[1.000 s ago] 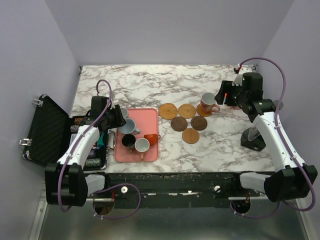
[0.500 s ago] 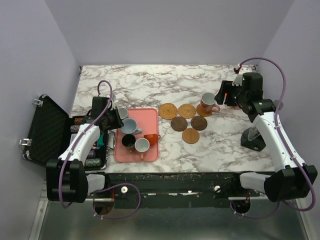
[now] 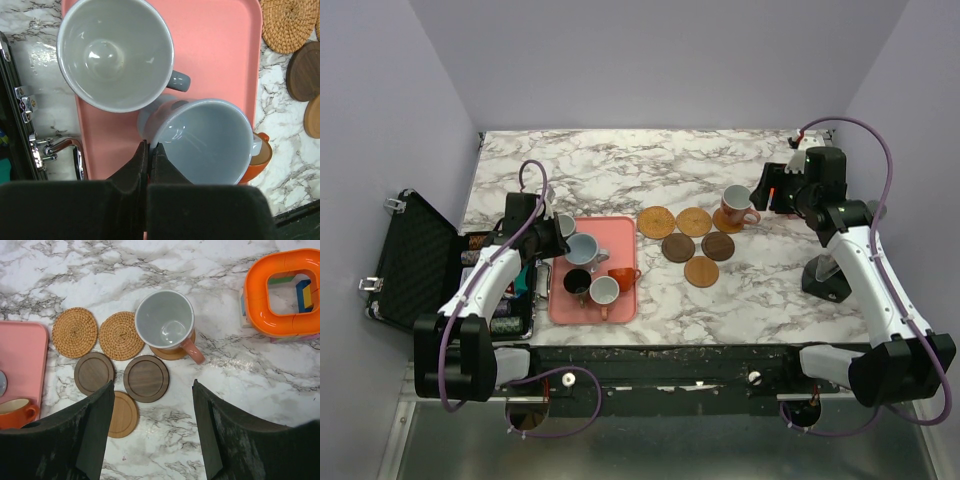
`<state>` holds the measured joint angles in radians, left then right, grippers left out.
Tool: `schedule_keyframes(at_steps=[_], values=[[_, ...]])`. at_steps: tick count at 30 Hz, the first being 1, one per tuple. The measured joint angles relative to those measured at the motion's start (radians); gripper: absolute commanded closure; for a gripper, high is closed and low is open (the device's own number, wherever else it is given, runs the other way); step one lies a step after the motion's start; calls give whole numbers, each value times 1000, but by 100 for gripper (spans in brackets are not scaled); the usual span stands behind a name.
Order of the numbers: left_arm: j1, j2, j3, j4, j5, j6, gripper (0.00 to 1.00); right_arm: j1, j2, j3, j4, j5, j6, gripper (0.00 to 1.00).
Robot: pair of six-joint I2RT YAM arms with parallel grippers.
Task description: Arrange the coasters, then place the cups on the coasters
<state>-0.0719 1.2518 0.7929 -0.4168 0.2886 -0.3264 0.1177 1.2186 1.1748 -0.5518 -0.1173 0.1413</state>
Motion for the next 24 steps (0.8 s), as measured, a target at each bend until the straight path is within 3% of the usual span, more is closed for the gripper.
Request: schedule_keyframes(at_steps=[15,20,24], values=[[-20,-75,50,-24,75,23,100,0,-62,5,-21,-26,9,30],[-123,-45,228,-56,12,27,100,30,-66,35,-26,-44,28,31],[-251,48,411,-45,-37,36,100,137,-42,76,-29,-29,50,32]])
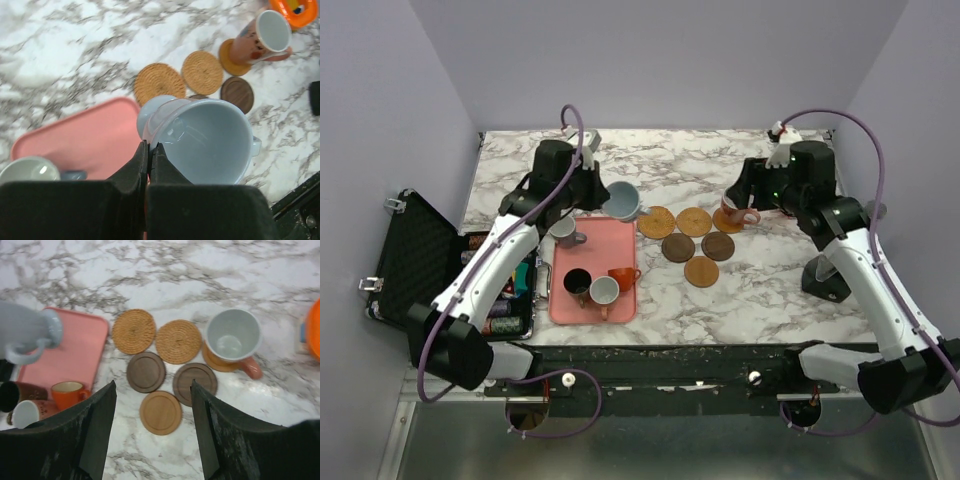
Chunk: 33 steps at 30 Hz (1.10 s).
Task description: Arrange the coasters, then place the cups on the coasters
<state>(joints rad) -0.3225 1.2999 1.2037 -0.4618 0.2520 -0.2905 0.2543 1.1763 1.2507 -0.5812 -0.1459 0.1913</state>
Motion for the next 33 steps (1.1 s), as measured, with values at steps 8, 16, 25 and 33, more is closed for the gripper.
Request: schedule_keyframes(at_steps=[8,16,25,33], values=[[-163,181,89,16,-22,20,100,287,174,108,0,98,43,38],[-195,189,-19,21,-24,18,100,474,391,168,2,183,89,48],[-221,189,-30,28,-31,16,100,535,524,236,2,249,105,60],[-222,189,-31,51,-32,13,100,537,537,237,1,311,107,66]])
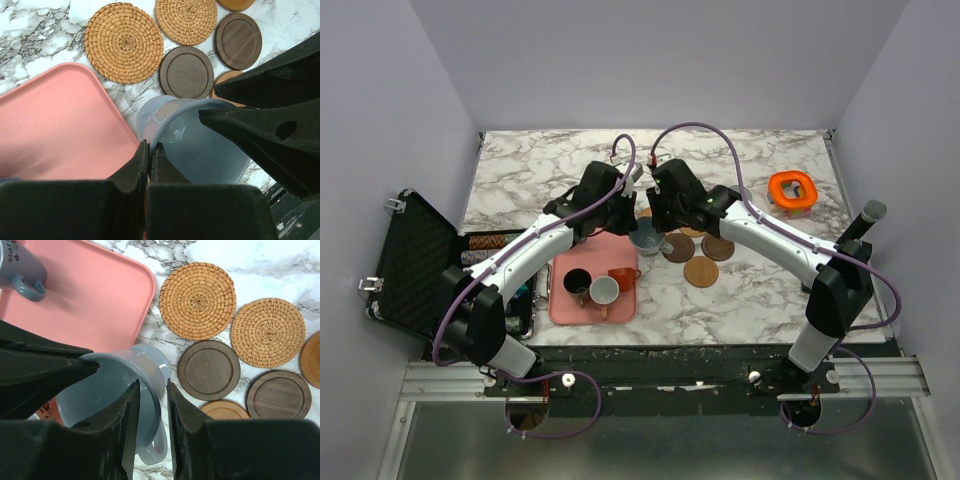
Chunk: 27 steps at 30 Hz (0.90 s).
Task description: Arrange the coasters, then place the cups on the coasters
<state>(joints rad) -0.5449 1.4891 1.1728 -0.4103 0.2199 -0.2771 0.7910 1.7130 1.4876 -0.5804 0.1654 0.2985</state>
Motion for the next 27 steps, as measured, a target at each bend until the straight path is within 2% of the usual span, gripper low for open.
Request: schedule_keyframes(at_steps=[11,27], values=[[-1,0,-4,9,-2,-1,100,0,4,0,0,33,1,71],[-1,0,-16,21,-8,0,100,3,31,0,-2,48,8,73]])
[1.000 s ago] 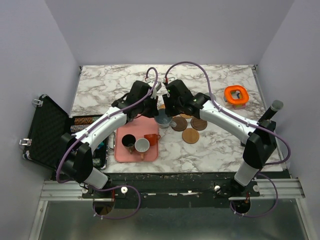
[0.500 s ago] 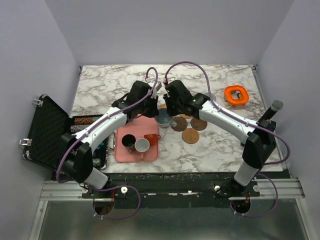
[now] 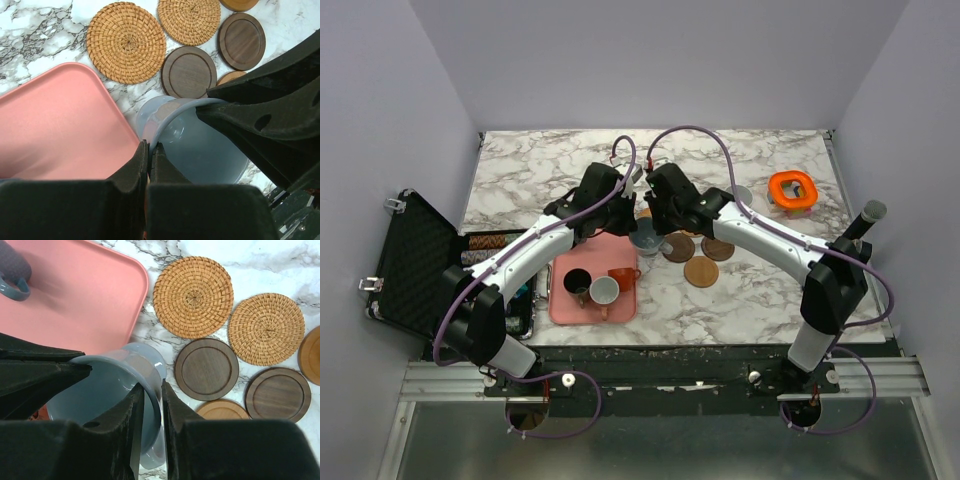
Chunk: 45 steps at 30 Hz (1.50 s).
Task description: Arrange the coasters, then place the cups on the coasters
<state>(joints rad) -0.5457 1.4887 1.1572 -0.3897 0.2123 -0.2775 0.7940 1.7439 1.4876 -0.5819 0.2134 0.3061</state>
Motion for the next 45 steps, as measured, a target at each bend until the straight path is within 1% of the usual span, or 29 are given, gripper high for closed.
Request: schedule_keyframes(at_steps=[2,6,7,10,11,12,15,17,18,21,23,25,28,34,37,40,45], values=[[0,0,-1,0,-1,0,100,3,4,0,0,7,0,73],[0,0,-4,3,-5,2,100,5,10,0,-4,11,0,96],[0,0,-4,5,-6,2,100,5,10,0,-8,9,0,99],[3,0,-5,13,-13,6,100,6,10,0,-15,-1,0,99],[3,0,-6,14,-13,6,98,5,10,0,-15,-2,0,99],[3,0,-6,14,-13,6,83,5,10,0,-16,-2,0,99],[3,0,-6,20,-17,8,52,5,4,-1,-18,-2,-4,99],[2,-10,-7,27,-16,3,34,5,-5,-10,-18,18,-18,99],[0,-19,-8,29,-17,6,26,0,-11,-18,-19,25,-25,99],[-5,-75,-8,37,-27,13,11,-28,-29,-40,-30,32,-57,99],[-4,-114,-8,46,-45,23,4,-61,-52,-56,-30,29,-88,99],[4,-145,-8,51,-66,31,1,-98,-77,-67,-32,17,-117,99],[33,-196,-14,58,-95,50,1,-175,-115,-74,-31,-14,-161,99],[170,-265,-40,69,-114,58,1,-295,-135,-84,-15,-68,-223,99],[270,-278,-51,74,-113,50,1,-319,-132,-84,-12,-94,-247,99],[336,-290,-64,74,-111,43,1,-334,-114,-76,-10,-121,-264,99],[362,-306,-74,76,-99,37,1,-364,-51,-50,-2,-192,-282,99]])
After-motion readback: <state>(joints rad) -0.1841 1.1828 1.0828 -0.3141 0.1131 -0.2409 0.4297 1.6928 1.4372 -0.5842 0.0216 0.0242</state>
